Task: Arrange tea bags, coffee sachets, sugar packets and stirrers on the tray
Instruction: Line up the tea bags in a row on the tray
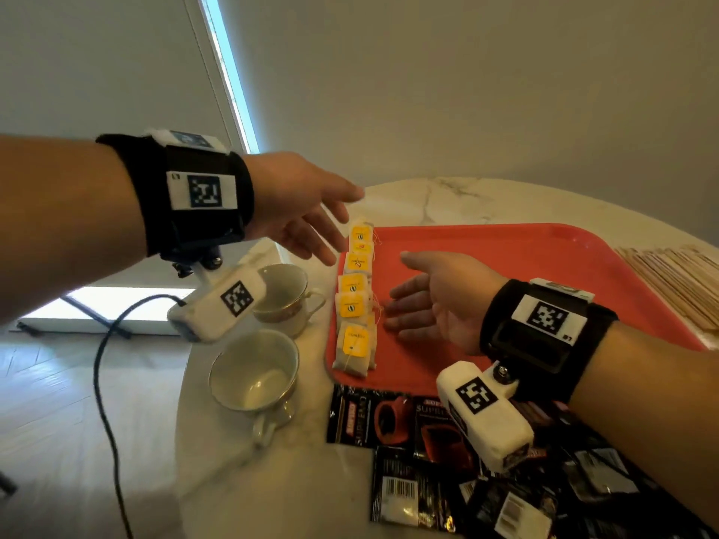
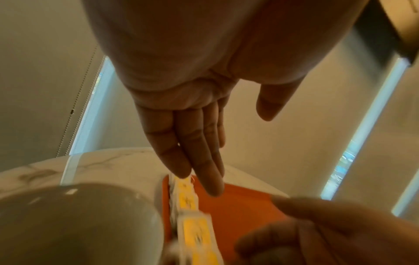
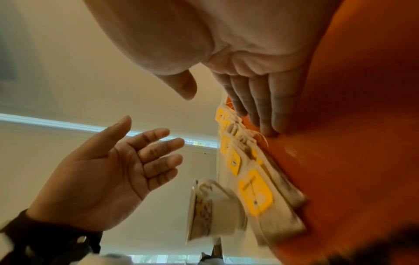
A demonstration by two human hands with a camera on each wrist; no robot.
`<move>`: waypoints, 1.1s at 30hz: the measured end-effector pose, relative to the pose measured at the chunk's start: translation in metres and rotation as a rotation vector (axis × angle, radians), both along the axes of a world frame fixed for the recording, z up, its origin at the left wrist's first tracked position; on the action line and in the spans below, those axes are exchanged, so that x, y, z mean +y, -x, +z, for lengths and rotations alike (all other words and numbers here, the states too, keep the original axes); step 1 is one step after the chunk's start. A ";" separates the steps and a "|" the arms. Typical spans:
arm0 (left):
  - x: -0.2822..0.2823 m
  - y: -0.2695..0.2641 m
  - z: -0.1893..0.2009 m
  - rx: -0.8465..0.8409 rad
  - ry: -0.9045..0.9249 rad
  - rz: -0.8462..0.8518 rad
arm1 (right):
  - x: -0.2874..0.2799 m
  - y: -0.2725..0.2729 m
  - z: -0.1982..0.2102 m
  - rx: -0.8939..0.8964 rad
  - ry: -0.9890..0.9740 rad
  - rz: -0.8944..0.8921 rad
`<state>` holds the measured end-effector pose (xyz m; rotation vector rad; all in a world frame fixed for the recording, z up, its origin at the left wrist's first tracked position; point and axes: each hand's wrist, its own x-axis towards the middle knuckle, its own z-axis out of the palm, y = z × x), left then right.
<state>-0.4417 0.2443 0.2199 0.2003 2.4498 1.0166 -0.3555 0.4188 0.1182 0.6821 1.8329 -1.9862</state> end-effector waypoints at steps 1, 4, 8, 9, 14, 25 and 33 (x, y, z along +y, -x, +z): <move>-0.002 -0.009 -0.001 -0.020 0.026 -0.022 | -0.002 -0.006 0.001 -0.009 -0.005 0.014; -0.007 -0.029 -0.007 -0.091 0.119 -0.063 | -0.006 -0.019 0.002 -0.021 -0.018 0.042; -0.013 -0.039 -0.013 -0.134 0.229 -0.070 | -0.009 -0.031 0.003 -0.022 -0.056 0.061; -0.013 -0.039 -0.014 -0.133 0.239 -0.066 | -0.011 -0.033 0.004 -0.023 -0.059 0.065; -0.010 -0.036 -0.020 -0.154 0.280 -0.065 | -0.020 -0.037 0.006 -0.008 -0.040 0.084; -0.002 -0.034 -0.028 -0.219 0.306 -0.141 | -0.019 -0.034 -0.002 -0.011 -0.021 0.099; -0.007 -0.073 0.015 0.213 0.081 -0.173 | 0.013 -0.052 0.048 0.258 -0.300 0.140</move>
